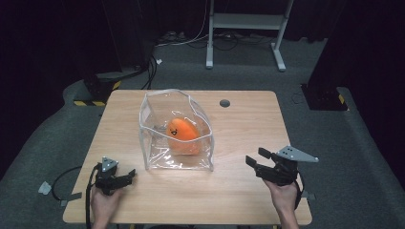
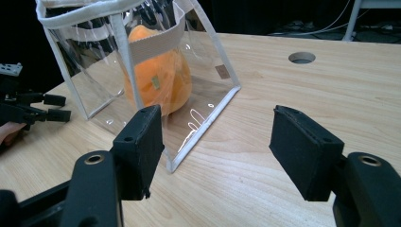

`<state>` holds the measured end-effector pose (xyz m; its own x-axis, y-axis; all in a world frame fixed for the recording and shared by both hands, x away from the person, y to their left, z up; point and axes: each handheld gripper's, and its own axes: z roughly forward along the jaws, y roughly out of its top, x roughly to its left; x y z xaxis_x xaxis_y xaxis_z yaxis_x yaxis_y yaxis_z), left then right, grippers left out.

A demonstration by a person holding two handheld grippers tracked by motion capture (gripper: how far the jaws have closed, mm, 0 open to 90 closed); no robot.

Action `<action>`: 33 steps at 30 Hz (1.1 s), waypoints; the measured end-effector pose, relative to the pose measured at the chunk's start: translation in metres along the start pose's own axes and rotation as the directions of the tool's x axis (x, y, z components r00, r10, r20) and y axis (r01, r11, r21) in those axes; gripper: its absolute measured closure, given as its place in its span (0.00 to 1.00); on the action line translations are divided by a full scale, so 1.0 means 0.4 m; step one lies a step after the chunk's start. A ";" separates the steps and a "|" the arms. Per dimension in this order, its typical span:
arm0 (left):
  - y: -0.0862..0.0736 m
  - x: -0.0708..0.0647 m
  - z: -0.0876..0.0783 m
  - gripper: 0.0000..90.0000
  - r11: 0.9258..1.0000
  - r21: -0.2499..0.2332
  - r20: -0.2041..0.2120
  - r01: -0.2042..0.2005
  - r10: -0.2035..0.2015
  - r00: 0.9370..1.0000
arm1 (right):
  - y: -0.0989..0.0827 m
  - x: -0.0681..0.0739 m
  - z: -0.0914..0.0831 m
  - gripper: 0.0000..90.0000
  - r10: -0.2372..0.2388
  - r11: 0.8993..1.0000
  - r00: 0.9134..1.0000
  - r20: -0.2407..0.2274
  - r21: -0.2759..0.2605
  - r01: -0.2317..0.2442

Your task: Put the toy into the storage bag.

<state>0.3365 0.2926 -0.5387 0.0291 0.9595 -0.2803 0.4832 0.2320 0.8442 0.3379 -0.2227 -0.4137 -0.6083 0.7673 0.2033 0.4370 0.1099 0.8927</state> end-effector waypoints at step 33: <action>0.000 0.001 -0.001 0.21 1.000 0.007 0.000 -0.007 0.007 1.000 | -0.041 -0.005 0.050 0.39 0.015 0.999 1.000 0.016 0.041 -0.015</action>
<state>0.3362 0.2931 -0.5386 0.0324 0.9611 -0.2743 0.4887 0.2242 0.8432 0.3451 -0.2132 -0.4369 -0.5911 0.7787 0.2101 0.4733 0.1240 0.8721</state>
